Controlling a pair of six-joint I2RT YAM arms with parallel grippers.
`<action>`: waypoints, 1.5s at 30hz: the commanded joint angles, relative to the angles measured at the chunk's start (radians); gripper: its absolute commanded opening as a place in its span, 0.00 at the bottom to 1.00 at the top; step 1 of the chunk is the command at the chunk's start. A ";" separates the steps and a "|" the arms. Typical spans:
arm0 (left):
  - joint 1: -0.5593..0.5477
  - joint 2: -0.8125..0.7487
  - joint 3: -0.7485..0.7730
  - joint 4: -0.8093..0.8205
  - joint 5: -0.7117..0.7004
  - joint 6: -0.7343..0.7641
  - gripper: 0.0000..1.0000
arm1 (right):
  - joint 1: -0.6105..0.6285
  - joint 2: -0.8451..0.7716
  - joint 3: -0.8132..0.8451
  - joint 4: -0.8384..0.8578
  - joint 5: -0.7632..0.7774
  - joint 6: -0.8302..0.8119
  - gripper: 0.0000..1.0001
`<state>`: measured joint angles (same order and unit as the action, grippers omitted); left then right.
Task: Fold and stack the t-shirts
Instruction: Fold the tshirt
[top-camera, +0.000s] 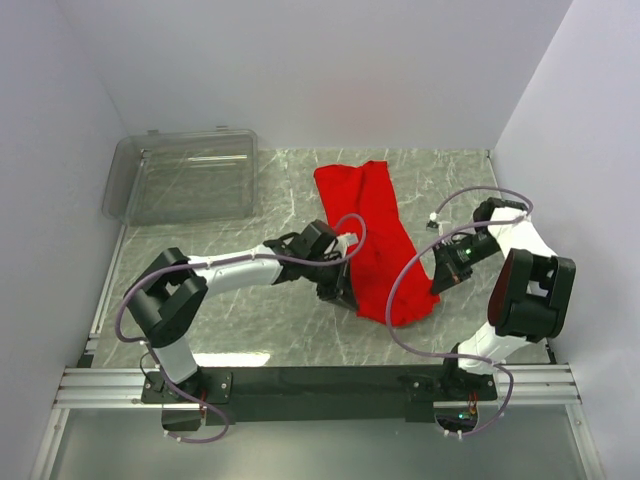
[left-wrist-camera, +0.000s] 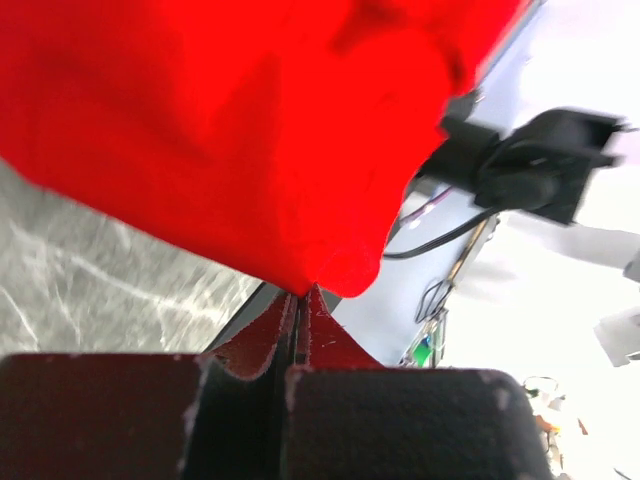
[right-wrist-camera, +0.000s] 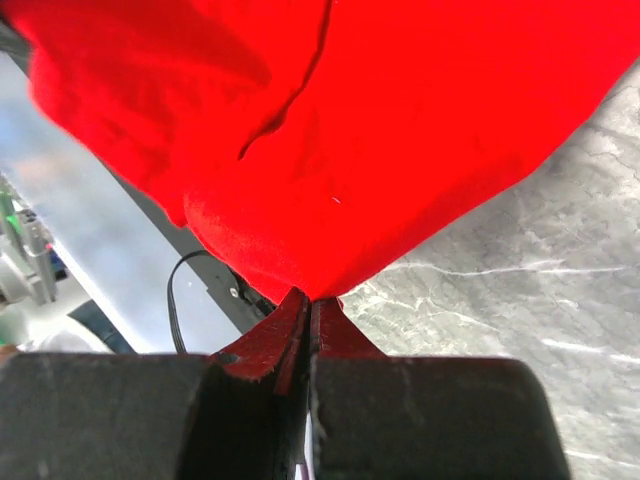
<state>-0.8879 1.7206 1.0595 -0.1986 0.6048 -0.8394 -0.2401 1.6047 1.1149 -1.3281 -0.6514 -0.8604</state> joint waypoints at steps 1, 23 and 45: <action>0.018 0.011 0.082 0.002 0.055 0.028 0.01 | 0.001 0.027 0.025 -0.045 -0.008 0.021 0.00; 0.035 0.099 0.037 -0.048 0.093 0.013 0.01 | 0.033 0.115 -0.110 0.125 0.206 0.146 0.04; 0.038 0.182 0.115 -0.024 0.159 -0.018 0.01 | 0.038 -0.182 -0.160 0.053 0.213 -0.454 0.71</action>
<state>-0.8543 1.9049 1.1454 -0.2653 0.7330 -0.8391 -0.2092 1.5379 1.0283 -1.2198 -0.4438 -1.0336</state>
